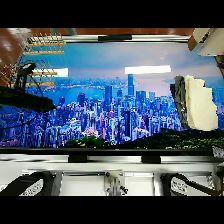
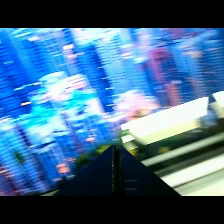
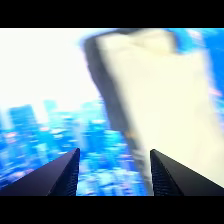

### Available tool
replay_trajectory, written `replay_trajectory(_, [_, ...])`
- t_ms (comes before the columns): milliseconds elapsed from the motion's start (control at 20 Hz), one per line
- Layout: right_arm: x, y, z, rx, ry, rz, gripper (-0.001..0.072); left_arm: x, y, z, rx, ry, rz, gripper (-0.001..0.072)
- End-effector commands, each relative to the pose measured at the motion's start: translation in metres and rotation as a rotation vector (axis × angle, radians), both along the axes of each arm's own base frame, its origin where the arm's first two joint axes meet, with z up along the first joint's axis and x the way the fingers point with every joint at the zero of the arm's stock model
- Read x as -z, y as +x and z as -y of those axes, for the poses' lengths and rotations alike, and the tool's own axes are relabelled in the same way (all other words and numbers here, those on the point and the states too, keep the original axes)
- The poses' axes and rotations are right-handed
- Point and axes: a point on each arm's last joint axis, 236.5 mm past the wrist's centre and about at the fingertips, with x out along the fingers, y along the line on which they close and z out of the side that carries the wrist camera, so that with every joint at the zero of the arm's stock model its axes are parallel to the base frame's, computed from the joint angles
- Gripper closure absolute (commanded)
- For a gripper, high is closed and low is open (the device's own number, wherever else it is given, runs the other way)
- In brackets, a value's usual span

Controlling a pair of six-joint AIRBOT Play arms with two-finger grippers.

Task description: Fold the shirts.

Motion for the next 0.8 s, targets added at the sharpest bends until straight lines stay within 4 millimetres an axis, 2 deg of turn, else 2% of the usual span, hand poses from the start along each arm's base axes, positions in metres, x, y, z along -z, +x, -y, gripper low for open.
replay_trajectory(0, [0.044, 0.010, -0.117, -0.219, 0.094, -0.153, 0.0166, 0.026, 0.036, -0.044, -0.028, 0.420, -0.034, 0.0676])
replay_trajectory(50, [0.080, -0.005, -0.141, -0.272, 0.100, -0.306, 0.0166, 0.031, 0.042, -0.030, 0.011, 0.429, -0.039, 0.0667])
replay_trajectory(100, [0.105, -0.018, -0.159, -0.314, 0.109, -0.413, 0.0166, 0.038, 0.044, -0.015, 0.045, 0.427, -0.057, 0.0641])
replay_trajectory(150, [0.121, -0.025, -0.172, -0.343, 0.106, -0.478, 0.0166, 0.047, 0.039, -0.005, 0.076, 0.430, -0.096, 0.0636])
replay_trajectory(200, [0.129, -0.026, -0.183, -0.367, 0.100, -0.499, 0.0166, 0.055, 0.032, 0.005, 0.125, 0.411, -0.135, 0.0485])
replay_trajectory(250, [0.132, -0.024, -0.192, -0.388, 0.091, -0.497, 0.0166, 0.060, 0.026, 0.016, 0.147, 0.372, -0.169, 0.0123])
replay_trajectory(300, [0.132, -0.023, -0.200, -0.407, 0.087, -0.488, 0.0166, 0.064, 0.022, 0.024, 0.154, 0.340, -0.190, 0.0019])
replay_trajectory(450, [0.130, -0.023, -0.222, -0.454, 0.090, -0.466, 0.0166, 0.064, 0.024, 0.029, 0.155, 0.320, -0.183, 0.0035])
replay_trajectory(750, [0.130, -0.025, -0.227, -0.467, 0.089, -0.468, 0.0166, 0.062, 0.023, 0.046, 0.161, 0.246, -0.181, 0.0035])
